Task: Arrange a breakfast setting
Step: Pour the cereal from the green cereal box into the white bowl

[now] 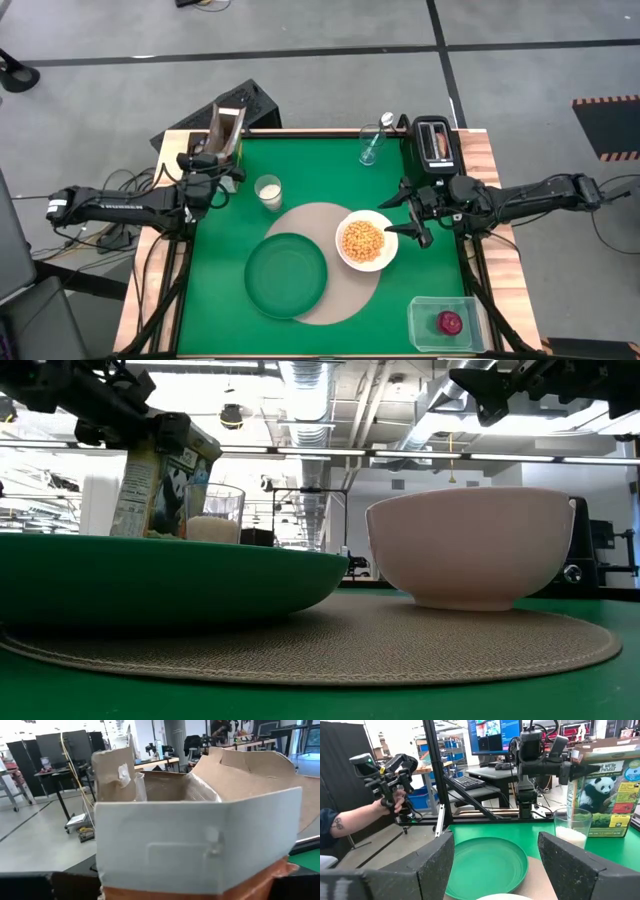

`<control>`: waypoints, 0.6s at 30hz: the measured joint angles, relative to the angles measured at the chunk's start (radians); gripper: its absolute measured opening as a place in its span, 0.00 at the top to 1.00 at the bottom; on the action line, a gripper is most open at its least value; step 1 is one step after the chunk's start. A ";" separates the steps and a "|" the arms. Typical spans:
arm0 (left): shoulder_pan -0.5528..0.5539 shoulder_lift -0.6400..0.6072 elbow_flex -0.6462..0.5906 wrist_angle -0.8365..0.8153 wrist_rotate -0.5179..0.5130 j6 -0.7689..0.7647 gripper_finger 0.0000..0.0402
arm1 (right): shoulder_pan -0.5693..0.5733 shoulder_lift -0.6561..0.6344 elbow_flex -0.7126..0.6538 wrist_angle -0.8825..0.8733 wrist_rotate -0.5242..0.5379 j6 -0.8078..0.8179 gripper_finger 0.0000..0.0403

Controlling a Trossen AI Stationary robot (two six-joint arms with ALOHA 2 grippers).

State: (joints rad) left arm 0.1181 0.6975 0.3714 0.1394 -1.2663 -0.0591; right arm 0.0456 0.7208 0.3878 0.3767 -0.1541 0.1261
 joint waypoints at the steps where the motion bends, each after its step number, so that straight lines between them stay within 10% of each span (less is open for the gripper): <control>1: 0.000 0.000 0.000 0.001 0.000 0.001 0.37 | 0.000 0.000 0.000 0.000 0.000 0.000 0.24; 18: 0.000 -0.054 0.007 0.008 0.008 0.040 0.02 | 0.000 0.000 0.000 0.001 0.002 -0.003 0.24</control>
State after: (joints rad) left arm 0.1181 0.6435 0.3785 0.1472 -1.2583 -0.0192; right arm 0.0452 0.7208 0.3878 0.3775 -0.1524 0.1230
